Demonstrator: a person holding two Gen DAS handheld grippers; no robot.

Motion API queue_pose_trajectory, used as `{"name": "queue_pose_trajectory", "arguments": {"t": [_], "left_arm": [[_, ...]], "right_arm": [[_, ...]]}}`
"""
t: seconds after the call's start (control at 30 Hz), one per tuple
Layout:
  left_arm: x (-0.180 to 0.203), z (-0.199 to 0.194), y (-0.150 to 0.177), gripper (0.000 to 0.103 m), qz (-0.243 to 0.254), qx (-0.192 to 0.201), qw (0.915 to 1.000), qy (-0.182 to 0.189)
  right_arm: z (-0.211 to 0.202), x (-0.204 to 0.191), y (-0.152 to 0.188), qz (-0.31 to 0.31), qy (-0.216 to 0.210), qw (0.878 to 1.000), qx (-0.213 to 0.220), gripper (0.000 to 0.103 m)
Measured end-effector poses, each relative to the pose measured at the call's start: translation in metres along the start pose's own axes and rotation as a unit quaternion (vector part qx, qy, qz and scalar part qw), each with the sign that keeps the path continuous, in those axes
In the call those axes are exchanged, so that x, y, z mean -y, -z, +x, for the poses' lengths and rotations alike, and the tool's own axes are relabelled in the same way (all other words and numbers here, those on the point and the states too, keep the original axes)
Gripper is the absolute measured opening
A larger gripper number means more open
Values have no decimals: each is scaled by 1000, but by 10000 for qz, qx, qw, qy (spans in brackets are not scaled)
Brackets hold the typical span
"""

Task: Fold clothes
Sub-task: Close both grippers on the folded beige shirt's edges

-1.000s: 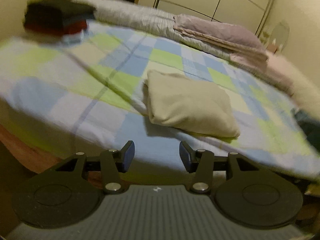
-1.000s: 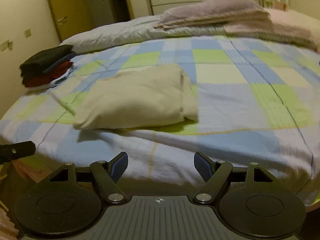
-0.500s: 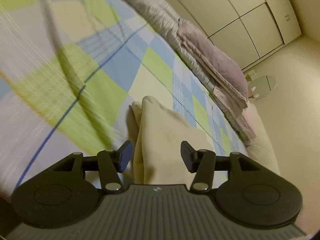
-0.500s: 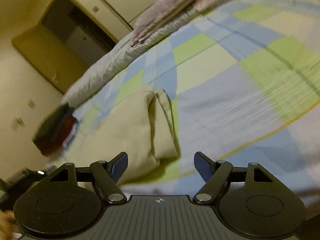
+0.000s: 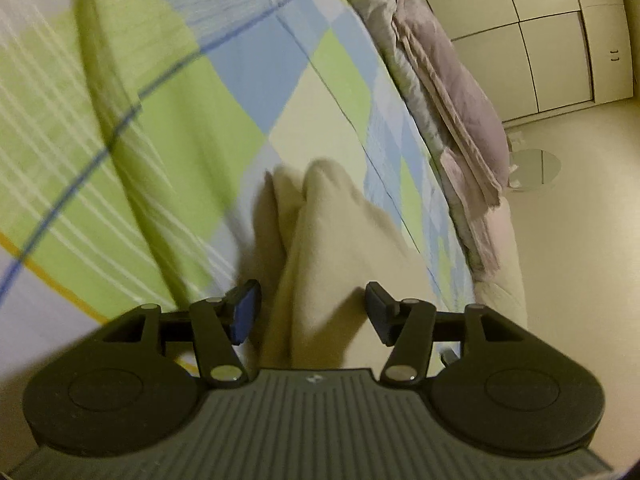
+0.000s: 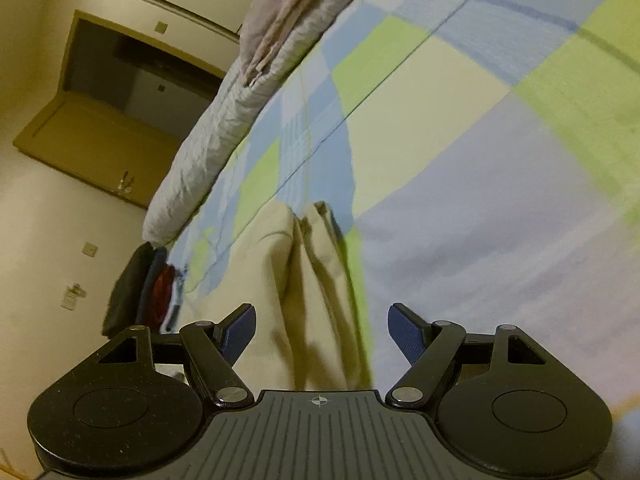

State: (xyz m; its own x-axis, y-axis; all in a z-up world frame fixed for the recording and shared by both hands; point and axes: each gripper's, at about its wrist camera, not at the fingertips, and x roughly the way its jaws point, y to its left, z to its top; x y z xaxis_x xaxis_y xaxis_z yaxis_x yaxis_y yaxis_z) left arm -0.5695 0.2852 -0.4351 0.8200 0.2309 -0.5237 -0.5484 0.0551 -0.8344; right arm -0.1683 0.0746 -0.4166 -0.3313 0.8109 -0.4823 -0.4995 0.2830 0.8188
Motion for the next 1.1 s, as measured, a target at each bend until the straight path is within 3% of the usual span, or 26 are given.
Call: {"name": "queue_pose_trajectory", "arguments": {"t": [0.13, 0.33, 0.7, 0.77, 0.9, 0.97, 1.1], "left_arm": [[-3, 4, 1, 54, -190, -135, 9997, 125], [-8, 5, 1, 50, -398, -180, 9988, 199], [1, 21, 0, 43, -45, -38, 9998, 189], [0, 24, 1, 42, 12, -11, 9998, 220], [0, 27, 4, 35, 103, 40, 9995, 297], [0, 29, 5, 30, 149, 65, 9993, 336], [0, 33, 8, 21, 240, 116, 9988, 413]], "right_arm": [[17, -1, -7, 63, -253, 9990, -368, 76], [26, -3, -12, -70, -310, 9967, -747, 76], [63, -14, -11, -347, -585, 9922, -1048, 75], [62, -12, -9, -450, -601, 9914, -1068, 67], [61, -5, -11, -498, -795, 9884, -1193, 63], [63, -4, -13, -576, -871, 9864, -1271, 50], [63, 5, -11, -572, -1089, 9842, -1274, 39]]}}
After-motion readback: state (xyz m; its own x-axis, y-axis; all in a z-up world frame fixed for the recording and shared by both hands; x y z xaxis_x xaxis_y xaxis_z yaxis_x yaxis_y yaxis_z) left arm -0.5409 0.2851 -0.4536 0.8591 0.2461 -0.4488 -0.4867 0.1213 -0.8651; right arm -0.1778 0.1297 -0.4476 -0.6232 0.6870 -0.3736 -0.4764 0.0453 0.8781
